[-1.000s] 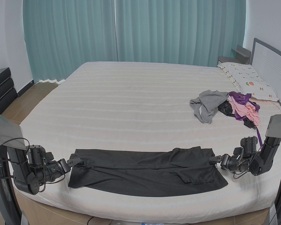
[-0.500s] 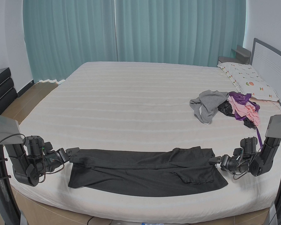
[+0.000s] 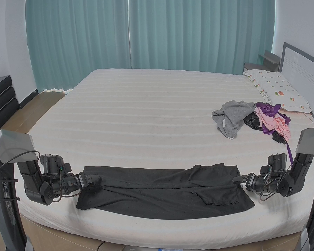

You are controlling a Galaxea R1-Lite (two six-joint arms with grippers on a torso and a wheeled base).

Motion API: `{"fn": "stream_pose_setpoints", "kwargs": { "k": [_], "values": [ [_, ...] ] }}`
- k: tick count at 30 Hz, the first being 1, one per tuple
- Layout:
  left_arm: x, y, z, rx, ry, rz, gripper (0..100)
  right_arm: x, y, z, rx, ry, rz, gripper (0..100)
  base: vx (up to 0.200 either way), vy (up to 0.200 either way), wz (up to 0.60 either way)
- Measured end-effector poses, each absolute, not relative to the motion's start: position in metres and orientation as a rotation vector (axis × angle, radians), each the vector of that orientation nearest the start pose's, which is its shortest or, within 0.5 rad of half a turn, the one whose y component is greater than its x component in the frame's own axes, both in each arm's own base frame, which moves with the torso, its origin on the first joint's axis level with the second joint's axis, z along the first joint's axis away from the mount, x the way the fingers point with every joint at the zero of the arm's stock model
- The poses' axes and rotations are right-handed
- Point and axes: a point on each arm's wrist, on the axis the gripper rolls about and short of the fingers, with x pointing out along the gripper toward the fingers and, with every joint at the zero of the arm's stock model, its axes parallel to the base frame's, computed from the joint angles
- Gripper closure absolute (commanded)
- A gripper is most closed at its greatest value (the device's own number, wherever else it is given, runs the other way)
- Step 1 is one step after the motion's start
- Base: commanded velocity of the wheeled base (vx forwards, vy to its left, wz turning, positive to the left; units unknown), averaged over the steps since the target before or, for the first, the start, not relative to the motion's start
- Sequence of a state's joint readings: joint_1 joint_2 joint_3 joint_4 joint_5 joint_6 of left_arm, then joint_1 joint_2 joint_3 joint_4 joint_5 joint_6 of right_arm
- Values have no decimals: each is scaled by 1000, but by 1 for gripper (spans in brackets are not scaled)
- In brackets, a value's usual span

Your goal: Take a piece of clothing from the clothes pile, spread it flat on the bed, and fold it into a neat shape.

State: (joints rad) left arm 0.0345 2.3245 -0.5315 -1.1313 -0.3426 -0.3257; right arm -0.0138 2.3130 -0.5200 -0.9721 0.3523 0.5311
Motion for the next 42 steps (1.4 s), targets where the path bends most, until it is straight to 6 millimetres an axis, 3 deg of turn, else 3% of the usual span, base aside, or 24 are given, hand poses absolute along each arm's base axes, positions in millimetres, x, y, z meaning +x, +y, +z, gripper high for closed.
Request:
{"fn": "stream_pose_setpoints", "kwargs": {
  "k": [21, 22, 42],
  "values": [
    [316, 2, -41, -362, 734, -181, 0, 307, 4, -40, 646, 884, 98, 0, 0, 0, 0],
    [316, 2, -41, -364, 734, -180, 100, 307, 4, -40, 646, 884, 98, 0, 0, 0, 0],
    [318, 3, -42, -440, 734, -153, 100, 307, 4, -40, 650, 884, 97, 0, 0, 0, 0]
  ]
}}
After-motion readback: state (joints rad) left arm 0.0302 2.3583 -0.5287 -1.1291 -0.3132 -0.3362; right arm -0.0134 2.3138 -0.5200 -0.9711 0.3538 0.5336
